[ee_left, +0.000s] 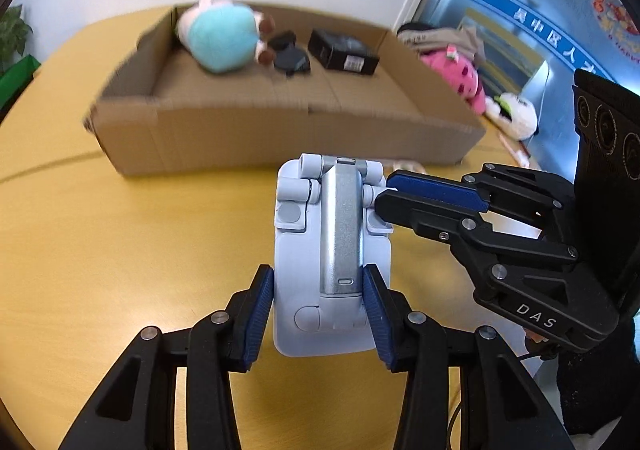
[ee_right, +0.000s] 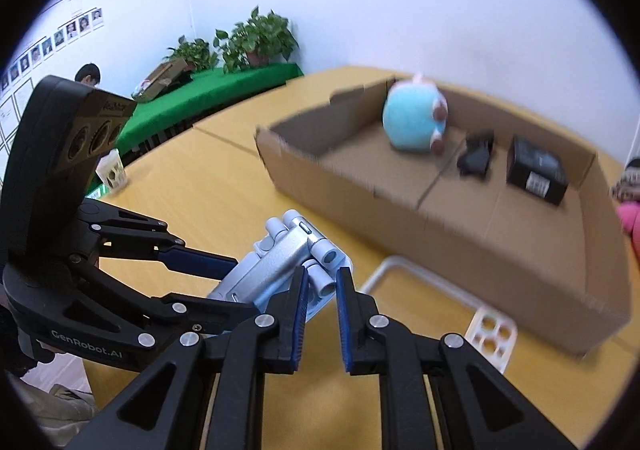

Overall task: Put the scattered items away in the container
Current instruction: 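Carry the phone stand with the left gripper into the cardboard box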

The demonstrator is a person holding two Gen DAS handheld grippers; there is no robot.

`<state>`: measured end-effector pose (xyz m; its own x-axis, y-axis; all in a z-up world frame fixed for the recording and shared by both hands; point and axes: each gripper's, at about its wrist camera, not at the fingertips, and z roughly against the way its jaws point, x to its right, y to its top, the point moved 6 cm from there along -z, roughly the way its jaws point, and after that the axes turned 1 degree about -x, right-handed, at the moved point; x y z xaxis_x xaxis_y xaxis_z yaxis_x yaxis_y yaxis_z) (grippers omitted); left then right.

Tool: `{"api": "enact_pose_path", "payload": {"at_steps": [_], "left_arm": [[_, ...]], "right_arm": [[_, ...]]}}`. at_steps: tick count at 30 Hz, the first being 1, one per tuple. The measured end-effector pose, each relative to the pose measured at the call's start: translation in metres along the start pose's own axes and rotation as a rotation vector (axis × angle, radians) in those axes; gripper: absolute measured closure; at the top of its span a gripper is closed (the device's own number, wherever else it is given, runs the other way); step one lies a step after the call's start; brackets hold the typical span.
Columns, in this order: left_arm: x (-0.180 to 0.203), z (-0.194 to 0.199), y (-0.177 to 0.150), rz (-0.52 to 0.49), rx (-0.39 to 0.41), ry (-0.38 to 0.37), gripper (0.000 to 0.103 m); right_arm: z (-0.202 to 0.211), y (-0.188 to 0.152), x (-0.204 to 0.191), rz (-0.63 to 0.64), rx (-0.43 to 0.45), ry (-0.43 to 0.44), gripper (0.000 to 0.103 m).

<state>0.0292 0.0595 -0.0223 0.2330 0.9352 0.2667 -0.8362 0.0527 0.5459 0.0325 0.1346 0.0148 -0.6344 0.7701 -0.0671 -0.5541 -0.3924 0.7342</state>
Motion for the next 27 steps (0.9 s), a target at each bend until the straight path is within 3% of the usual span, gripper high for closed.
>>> {"api": "enact_pose_path", "payload": {"at_steps": [15,22,27], "left_arm": [[-0.029,0.026,0.122,-0.039,0.127,0.022,0.055],[-0.063,0.004,0.17,-0.031,0.107,0.046,0.055],[-0.091,-0.032,0.186,0.013,0.053,0.048,0.055]], "right_arm": [[0.004,0.121,0.031,0.126,0.103,-0.035,0.09],[-0.039,0.165,0.062,0.135,0.077,-0.004,0.091],[-0.083,0.175,0.083,0.113,0.024,0.032,0.091]]}}
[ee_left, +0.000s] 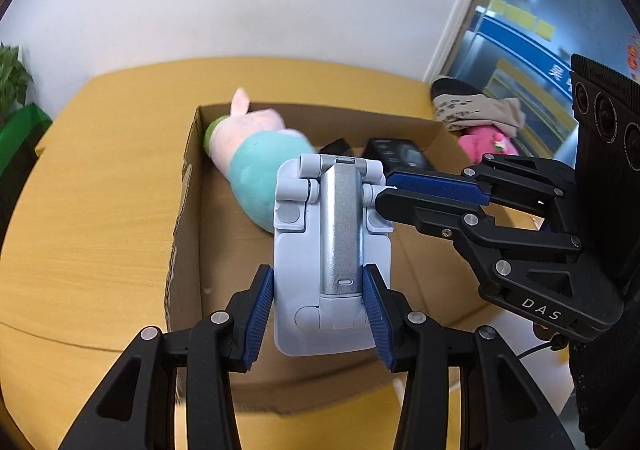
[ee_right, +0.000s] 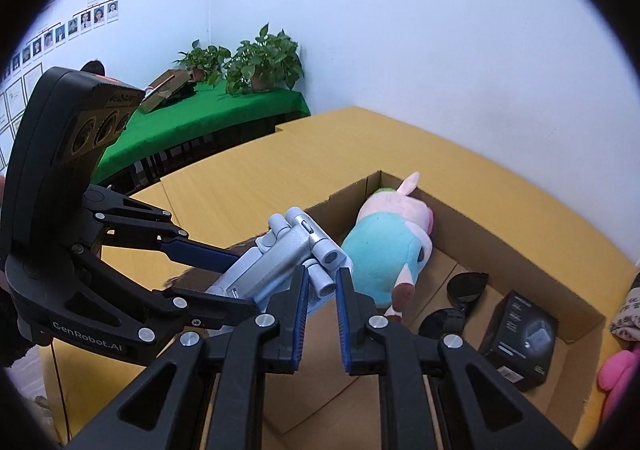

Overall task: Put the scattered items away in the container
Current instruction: 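Carry the phone stand with the left gripper into the cardboard box, then open the left gripper to release the phone stand and withdraw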

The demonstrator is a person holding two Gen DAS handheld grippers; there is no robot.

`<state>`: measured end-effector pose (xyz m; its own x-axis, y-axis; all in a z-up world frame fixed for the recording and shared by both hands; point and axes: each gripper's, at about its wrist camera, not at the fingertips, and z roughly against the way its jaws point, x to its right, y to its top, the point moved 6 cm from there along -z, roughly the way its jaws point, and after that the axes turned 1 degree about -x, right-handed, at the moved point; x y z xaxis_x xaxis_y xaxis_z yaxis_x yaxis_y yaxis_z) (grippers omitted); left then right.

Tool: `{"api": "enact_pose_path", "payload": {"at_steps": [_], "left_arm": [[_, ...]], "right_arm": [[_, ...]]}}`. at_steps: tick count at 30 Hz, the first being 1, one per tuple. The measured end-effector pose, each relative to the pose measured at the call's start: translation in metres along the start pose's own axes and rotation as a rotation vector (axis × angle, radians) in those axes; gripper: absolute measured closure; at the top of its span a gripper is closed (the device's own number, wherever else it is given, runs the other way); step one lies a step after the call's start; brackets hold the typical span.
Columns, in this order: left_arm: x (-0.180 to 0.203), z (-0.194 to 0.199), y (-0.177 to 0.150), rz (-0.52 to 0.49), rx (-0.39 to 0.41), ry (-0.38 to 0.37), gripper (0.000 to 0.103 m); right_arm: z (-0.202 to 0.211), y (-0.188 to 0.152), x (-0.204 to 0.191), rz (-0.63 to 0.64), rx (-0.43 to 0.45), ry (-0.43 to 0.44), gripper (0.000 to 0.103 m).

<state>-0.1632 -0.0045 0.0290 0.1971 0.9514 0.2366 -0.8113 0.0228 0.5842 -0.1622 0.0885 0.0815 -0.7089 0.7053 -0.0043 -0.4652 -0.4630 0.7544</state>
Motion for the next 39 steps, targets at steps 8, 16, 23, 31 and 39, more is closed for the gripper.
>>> {"api": "enact_pose_path", "payload": {"at_steps": [8,16,23,31,39], "left_arm": [[-0.032,-0.058,-0.02,0.073,-0.144,0.011,0.055],[-0.038,-0.08,-0.03,0.05,-0.245,0.117,0.056],[-0.036,-0.097,-0.036,0.067,-0.339,0.161,0.055],[-0.029,-0.072,-0.041,0.081,-0.258,0.133,0.052],[0.006,0.051,-0.033,0.043,0.244,0.223,0.003]], "right_arm": [[-0.075,-0.028,0.012,-0.061,-0.138,0.075,0.091],[-0.108,-0.035,0.008,-0.071,-0.299,0.13,0.09],[-0.132,-0.053,0.005,-0.105,-0.422,0.156,0.097],[-0.086,-0.055,0.016,-0.147,-0.317,0.045,0.062],[0.044,-0.085,0.016,-0.358,-0.061,-0.241,0.026]]}}
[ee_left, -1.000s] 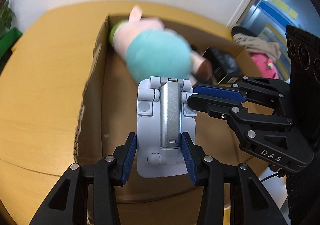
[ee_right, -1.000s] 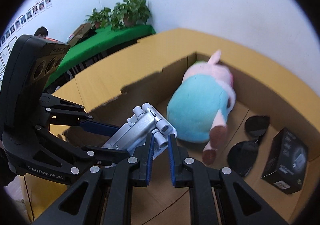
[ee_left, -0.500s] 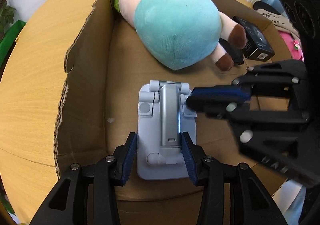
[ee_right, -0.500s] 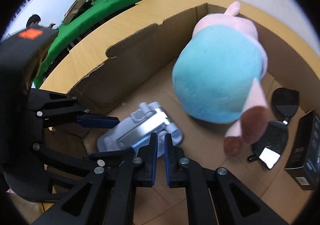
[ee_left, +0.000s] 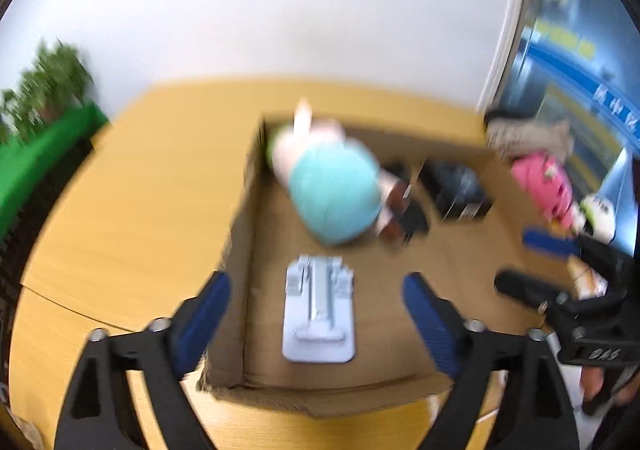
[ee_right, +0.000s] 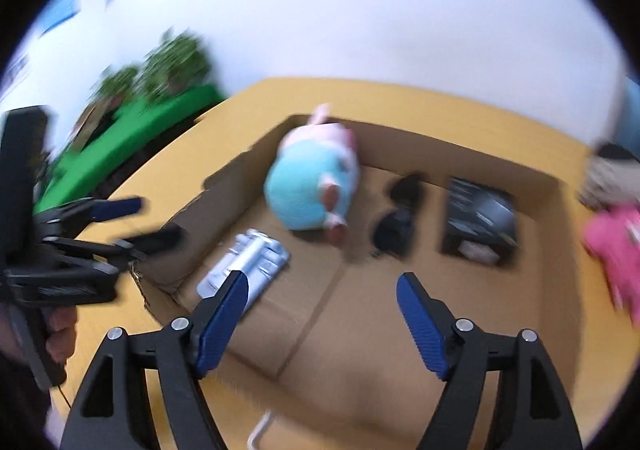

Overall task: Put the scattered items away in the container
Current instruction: 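Open the left gripper to release the phone stand and withdraw, then move both tools toward the clear phone case on the table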

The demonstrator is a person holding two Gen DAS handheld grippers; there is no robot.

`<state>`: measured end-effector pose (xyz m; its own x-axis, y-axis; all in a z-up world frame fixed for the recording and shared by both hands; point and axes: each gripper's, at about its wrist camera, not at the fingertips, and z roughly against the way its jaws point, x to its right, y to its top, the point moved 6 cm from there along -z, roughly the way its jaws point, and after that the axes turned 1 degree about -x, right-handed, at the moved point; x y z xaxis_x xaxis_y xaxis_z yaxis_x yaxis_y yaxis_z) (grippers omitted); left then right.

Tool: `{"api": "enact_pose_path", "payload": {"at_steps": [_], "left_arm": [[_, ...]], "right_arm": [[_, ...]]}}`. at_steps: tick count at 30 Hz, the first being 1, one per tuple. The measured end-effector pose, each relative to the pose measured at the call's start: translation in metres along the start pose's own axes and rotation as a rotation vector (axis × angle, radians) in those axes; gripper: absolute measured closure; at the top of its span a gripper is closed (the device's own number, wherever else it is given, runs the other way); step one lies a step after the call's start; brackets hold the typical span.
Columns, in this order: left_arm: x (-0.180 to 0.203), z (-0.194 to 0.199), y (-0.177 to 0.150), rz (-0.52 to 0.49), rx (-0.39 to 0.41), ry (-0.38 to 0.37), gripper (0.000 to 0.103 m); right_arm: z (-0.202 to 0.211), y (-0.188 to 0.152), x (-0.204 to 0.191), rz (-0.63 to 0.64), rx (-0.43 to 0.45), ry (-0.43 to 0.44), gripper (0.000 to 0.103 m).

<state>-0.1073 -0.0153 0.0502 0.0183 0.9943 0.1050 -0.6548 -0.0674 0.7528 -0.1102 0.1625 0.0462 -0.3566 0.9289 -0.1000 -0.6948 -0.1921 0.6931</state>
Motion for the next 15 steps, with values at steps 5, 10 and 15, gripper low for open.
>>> {"api": "enact_pose_path", "payload": {"at_steps": [5,10,15], "left_arm": [[0.024,0.048,-0.018,-0.053,0.13,0.028,0.0],[0.044,0.054,-0.04,-0.049,0.119,-0.021,0.0],[0.06,0.06,-0.052,-0.043,0.106,-0.026,0.0]], "right_arm": [[0.04,-0.044,0.016,-0.097,0.031,-0.165,0.026],[0.068,-0.071,0.022,-0.125,0.047,-0.195,0.026],[0.085,-0.086,0.017,-0.101,0.065,-0.217,0.026]]}}
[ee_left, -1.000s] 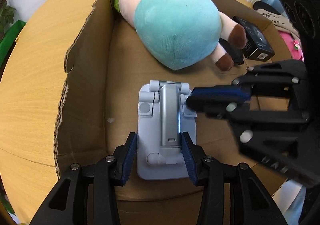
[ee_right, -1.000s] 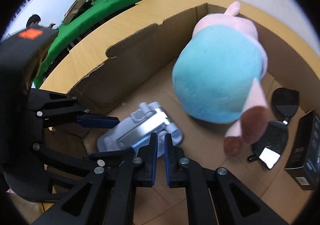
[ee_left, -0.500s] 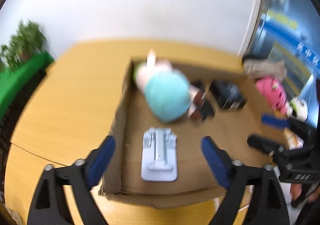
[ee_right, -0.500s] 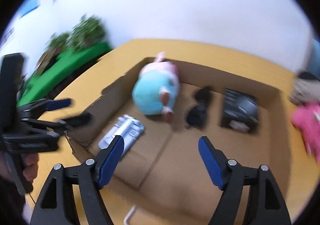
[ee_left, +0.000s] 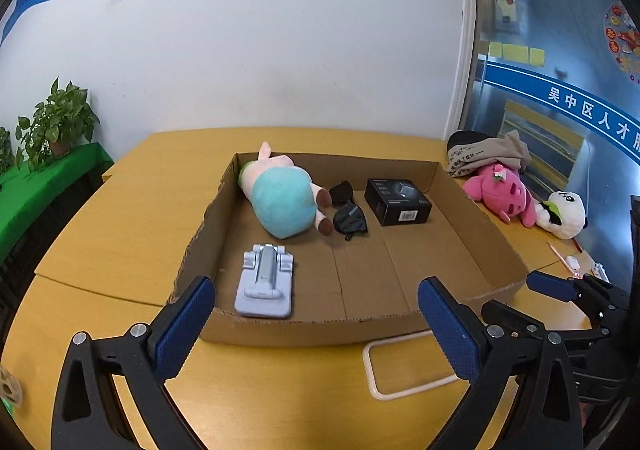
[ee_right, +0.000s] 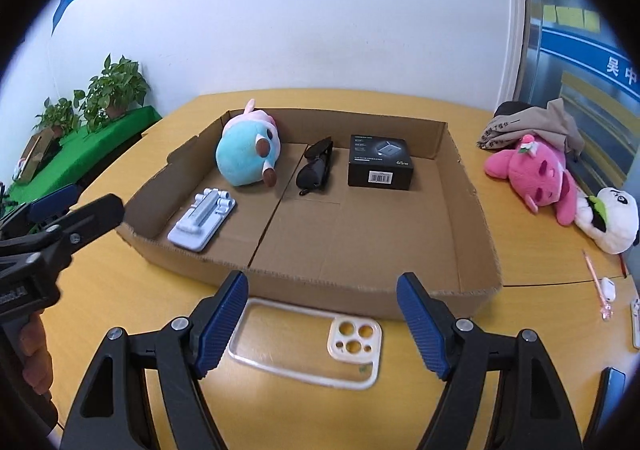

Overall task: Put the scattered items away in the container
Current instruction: 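Move both tools toward the clear phone case on the table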

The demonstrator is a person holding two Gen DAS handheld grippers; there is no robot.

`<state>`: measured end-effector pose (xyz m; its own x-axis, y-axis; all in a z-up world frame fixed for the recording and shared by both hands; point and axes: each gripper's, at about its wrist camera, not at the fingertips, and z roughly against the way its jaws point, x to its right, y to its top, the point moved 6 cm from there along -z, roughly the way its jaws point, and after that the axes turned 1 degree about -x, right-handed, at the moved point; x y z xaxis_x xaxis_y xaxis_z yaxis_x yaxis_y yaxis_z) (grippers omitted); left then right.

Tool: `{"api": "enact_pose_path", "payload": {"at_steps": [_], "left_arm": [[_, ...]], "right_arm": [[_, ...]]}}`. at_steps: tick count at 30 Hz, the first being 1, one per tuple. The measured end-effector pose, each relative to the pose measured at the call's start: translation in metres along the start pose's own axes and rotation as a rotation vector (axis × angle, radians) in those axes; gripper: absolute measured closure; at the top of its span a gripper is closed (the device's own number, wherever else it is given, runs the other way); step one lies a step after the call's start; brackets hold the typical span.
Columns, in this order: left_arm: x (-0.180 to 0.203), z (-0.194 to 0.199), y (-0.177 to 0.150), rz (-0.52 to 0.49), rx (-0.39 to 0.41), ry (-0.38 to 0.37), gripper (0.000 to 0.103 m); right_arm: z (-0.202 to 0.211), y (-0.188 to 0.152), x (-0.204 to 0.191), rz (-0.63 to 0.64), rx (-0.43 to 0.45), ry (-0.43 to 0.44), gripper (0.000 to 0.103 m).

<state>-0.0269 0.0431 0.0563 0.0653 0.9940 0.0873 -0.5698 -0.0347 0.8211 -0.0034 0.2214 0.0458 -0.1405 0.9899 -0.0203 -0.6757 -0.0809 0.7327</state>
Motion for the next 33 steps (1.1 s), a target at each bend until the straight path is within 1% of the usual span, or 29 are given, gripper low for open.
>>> {"api": "enact_pose_path", "payload": {"at_steps": [2,5,8,20,24,26,29,31,33], "left_arm": [[0.0,0.002,-0.004,0.005,-0.009,0.007,0.0],[0.002,0.004,-0.009,0.023,-0.017,-0.005,0.0],[0.005,0.004,-0.011,0.015,-0.018,-0.002,0.0],[0.021,0.002,-0.02,-0.006,-0.036,-0.026,0.0],[0.026,-0.004,-0.026,-0.011,-0.063,-0.046,0.0],[0.026,-0.007,-0.03,-0.001,-0.08,-0.066,0.0],[0.026,-0.017,-0.042,0.003,-0.12,-0.067,0.0],[0.024,-0.028,-0.053,0.015,-0.16,-0.072,0.002],[0.023,-0.04,-0.065,0.026,-0.202,-0.081,0.005]], "right_arm": [[0.007,-0.003,0.0,0.0,0.009,-0.004,0.026],[0.011,-0.005,0.001,-0.006,0.014,0.001,0.026],[0.015,-0.008,0.002,-0.013,0.02,0.001,0.026],[0.016,-0.016,0.006,-0.024,0.019,-0.003,0.026],[0.013,-0.021,0.009,-0.031,0.008,0.006,0.026],[0.009,-0.026,0.014,-0.042,-0.006,0.008,0.026],[-0.005,-0.038,0.03,-0.074,-0.045,0.009,0.026],[-0.021,-0.052,0.046,-0.101,-0.097,-0.018,0.026],[-0.039,-0.066,0.059,-0.137,-0.152,-0.024,0.026]]}}
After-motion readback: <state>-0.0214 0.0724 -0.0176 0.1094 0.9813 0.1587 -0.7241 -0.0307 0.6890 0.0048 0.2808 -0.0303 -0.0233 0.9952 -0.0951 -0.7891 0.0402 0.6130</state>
